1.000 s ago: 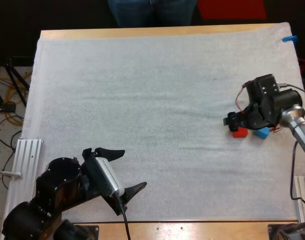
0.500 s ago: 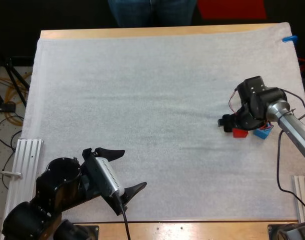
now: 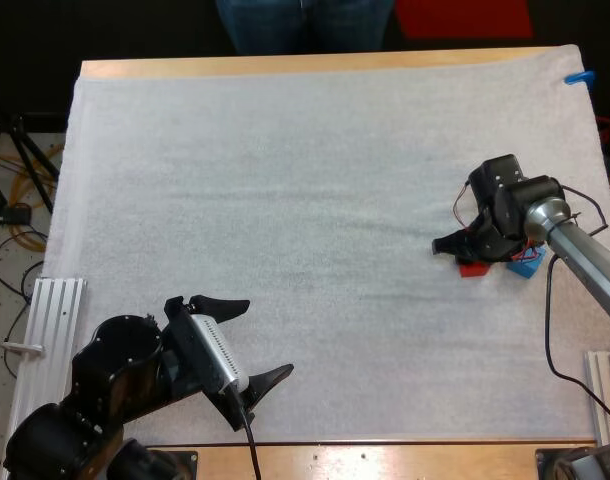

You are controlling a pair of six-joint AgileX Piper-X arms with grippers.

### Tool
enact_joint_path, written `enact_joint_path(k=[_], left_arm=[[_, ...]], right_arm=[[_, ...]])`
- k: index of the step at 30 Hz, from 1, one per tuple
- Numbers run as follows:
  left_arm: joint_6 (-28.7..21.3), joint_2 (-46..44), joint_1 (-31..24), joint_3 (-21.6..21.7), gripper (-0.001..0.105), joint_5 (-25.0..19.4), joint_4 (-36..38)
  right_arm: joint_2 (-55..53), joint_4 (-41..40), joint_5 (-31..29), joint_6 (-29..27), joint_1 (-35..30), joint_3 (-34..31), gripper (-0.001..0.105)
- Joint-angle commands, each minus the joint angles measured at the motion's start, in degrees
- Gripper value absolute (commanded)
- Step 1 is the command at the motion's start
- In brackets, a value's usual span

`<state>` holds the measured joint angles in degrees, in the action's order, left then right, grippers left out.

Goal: Stack red cube on blue cube

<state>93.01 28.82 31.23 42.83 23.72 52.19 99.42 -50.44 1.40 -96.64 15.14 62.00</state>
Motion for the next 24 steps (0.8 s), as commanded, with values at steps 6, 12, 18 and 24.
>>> enact_joint_path(k=[6, 12, 18, 24], left_arm=[[0.1, 0.0, 0.2, 0.4, 0.087, -0.4, -1.1], [0.1, 0.0, 0.2, 0.4, 0.087, -0.4, -1.1], [0.1, 0.0, 0.2, 0.4, 0.087, -0.4, -1.1], [0.1, 0.0, 0.2, 0.4, 0.087, -0.4, -1.1]], right_arm=[[-0.6, -2.5, 0.6, 0.0, 0.0, 2.8, 0.01], [-4.4, -5.3, -1.9, -0.1, 0.0, 6.8, 0.009], [-10.0, -6.7, -5.5, -1.1, -0.2, 8.0, 0.009], [-12.7, -10.4, -9.8, -1.2, -0.3, 8.0, 0.009]])
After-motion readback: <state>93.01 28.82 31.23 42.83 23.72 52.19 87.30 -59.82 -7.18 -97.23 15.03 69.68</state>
